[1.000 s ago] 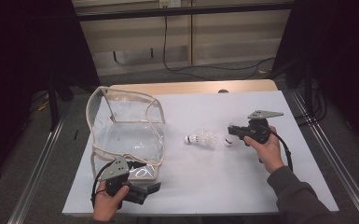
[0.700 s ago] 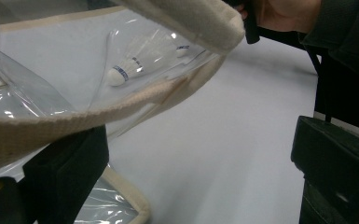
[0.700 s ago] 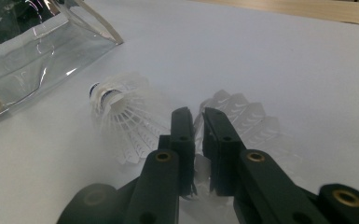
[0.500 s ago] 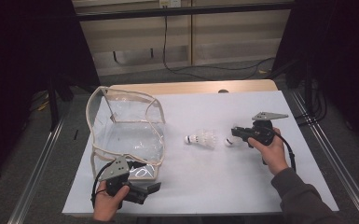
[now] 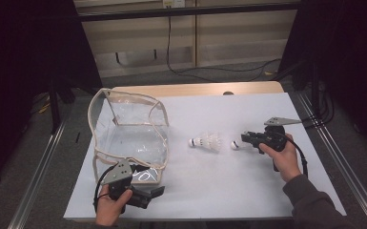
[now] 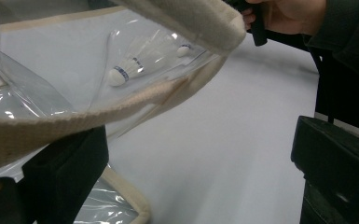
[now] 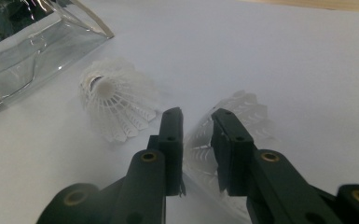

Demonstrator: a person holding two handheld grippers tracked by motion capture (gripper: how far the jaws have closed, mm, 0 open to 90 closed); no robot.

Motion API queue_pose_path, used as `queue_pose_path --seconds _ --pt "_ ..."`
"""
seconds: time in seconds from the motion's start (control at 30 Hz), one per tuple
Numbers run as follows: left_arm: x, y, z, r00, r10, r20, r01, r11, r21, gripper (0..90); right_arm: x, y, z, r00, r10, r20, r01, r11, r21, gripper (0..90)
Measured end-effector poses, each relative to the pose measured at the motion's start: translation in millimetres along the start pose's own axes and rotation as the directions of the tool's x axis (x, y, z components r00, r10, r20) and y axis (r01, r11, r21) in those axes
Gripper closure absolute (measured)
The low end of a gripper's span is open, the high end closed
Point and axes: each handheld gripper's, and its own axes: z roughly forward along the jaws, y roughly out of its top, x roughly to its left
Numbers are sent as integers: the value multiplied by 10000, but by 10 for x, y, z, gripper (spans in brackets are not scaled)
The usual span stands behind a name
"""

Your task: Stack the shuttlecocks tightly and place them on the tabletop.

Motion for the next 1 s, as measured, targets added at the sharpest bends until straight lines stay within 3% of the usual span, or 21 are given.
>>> queue_pose_path --seconds 0.47,0.9,1.0 --pt "2 1 1 10000 -2 3 2 10000 -1 39 -28 -135 -72 10000 -39 81 37 9998 194 645" --pt "4 3 3 10000 30 -14 -30 10000 39 39 -69 -205 -140 9987 -196 475 181 9993 331 459" --pt "2 4 3 10000 36 -21 -36 10000 49 39 -68 -212 -135 9980 -343 525 325 9989 351 456"
